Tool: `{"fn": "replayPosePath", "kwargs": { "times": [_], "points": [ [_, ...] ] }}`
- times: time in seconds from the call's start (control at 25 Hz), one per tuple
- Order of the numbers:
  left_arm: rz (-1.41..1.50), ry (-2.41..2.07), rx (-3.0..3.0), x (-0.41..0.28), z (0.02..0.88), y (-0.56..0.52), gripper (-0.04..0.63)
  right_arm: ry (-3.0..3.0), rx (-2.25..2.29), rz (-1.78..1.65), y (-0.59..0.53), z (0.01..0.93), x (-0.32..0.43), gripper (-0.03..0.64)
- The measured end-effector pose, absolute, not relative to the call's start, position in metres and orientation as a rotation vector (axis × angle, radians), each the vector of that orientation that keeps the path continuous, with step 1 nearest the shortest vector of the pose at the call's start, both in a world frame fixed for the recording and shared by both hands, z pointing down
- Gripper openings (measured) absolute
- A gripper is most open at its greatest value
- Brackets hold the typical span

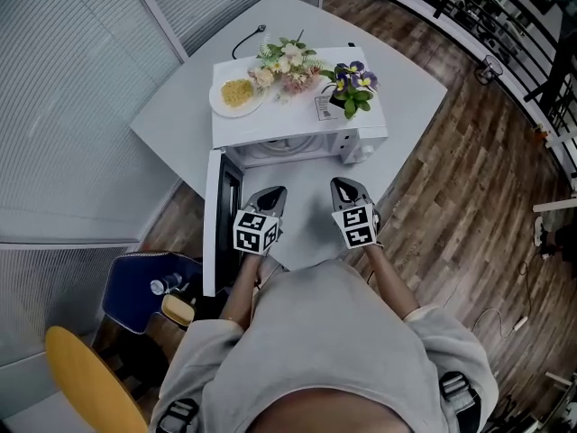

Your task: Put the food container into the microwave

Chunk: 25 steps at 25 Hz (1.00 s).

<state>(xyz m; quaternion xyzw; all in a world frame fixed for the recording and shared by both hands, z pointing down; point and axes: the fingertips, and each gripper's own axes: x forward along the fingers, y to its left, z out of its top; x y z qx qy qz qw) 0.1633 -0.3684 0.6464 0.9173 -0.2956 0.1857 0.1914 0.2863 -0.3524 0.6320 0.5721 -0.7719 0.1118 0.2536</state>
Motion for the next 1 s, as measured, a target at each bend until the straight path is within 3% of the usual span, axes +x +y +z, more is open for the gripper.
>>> {"fn": "replayPosePath", "kwargs": {
  "times": [1.0],
  "points": [
    [0.512,-0.796,2.574,0.173,0.651,-0.367,0.011,-2.03,1.683,0.399,-0.337,0.639,0.313,0.014]
  ]
}}
